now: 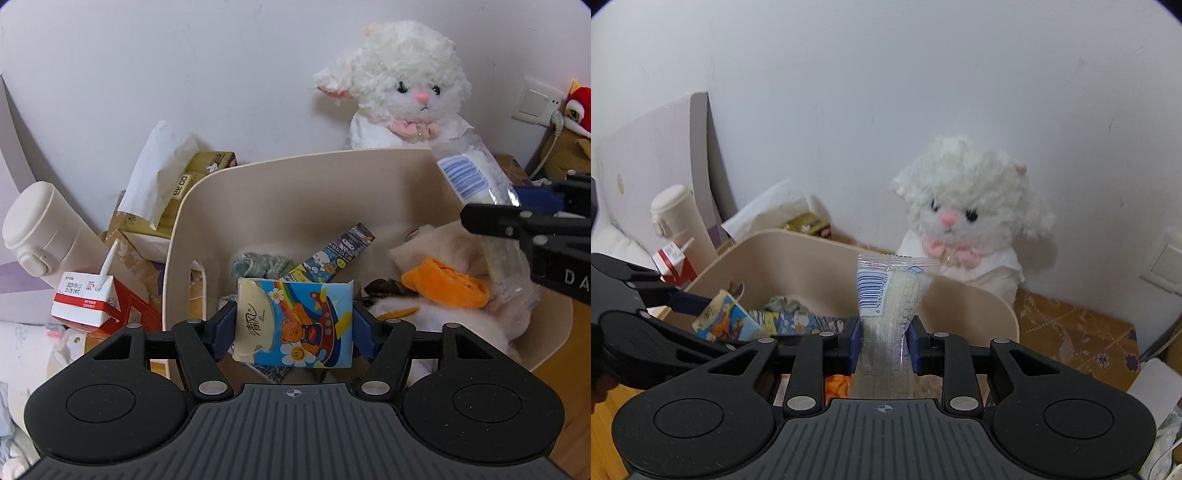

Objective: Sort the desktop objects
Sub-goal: 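Open both tools to drop the bag and wet-wipe pack into the basket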

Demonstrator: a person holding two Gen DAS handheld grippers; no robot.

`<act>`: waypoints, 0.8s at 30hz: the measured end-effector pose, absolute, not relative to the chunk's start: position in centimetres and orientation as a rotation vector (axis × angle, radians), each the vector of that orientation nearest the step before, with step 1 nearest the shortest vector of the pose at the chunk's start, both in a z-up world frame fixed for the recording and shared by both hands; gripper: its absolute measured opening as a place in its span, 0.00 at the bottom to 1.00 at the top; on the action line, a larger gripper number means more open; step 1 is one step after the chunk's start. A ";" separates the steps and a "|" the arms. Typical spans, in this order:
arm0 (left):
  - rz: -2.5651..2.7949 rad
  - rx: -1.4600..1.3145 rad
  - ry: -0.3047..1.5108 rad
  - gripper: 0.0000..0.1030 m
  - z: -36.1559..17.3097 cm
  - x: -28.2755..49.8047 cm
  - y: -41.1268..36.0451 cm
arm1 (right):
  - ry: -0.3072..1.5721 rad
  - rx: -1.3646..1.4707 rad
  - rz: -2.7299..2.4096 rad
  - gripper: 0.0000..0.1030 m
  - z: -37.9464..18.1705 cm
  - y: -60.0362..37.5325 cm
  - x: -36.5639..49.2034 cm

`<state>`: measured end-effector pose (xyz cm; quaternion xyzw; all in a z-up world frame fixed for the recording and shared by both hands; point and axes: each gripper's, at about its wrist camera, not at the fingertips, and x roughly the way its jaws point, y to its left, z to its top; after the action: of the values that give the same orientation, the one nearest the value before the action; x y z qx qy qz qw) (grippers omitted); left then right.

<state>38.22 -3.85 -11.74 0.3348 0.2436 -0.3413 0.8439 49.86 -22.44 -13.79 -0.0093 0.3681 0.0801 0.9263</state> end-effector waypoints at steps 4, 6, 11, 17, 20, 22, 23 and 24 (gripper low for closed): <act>-0.729 0.728 0.481 0.74 -11.6 38.2 -3.5 | 0.741 -0.020 0.156 0.48 -13.8 -22.5 49.4; -0.742 0.738 0.475 0.75 -11.6 38.2 -3.2 | 0.726 -0.018 0.158 0.58 -13.5 -22.5 49.0; -0.766 0.732 0.460 0.76 -11.0 38.0 -2.2 | 0.688 -0.032 0.151 0.72 -12.2 -22.4 47.7; -0.807 0.732 0.395 0.79 -9.7 36.9 -0.6 | 0.640 -0.002 0.142 0.78 -11.0 -22.3 44.9; -0.847 0.729 0.357 0.80 -9.1 36.2 0.2 | 0.633 0.007 0.145 0.82 -10.8 -22.2 43.3; -0.869 0.732 0.341 0.80 -8.8 35.7 0.8 | 0.629 0.008 0.148 0.87 -10.7 -21.9 42.2; -0.877 0.735 0.334 0.80 -8.7 35.4 1.2 | 0.629 0.008 0.150 0.87 -10.7 -21.8 41.6; -0.885 0.740 0.329 0.80 -8.7 35.2 1.6 | 0.631 0.009 0.154 0.87 -10.7 -21.6 41.1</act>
<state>35.15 1.62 -8.68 0.3484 0.1548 -0.4163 0.8255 41.10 -21.57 -10.68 0.0046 0.3098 0.0758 0.9478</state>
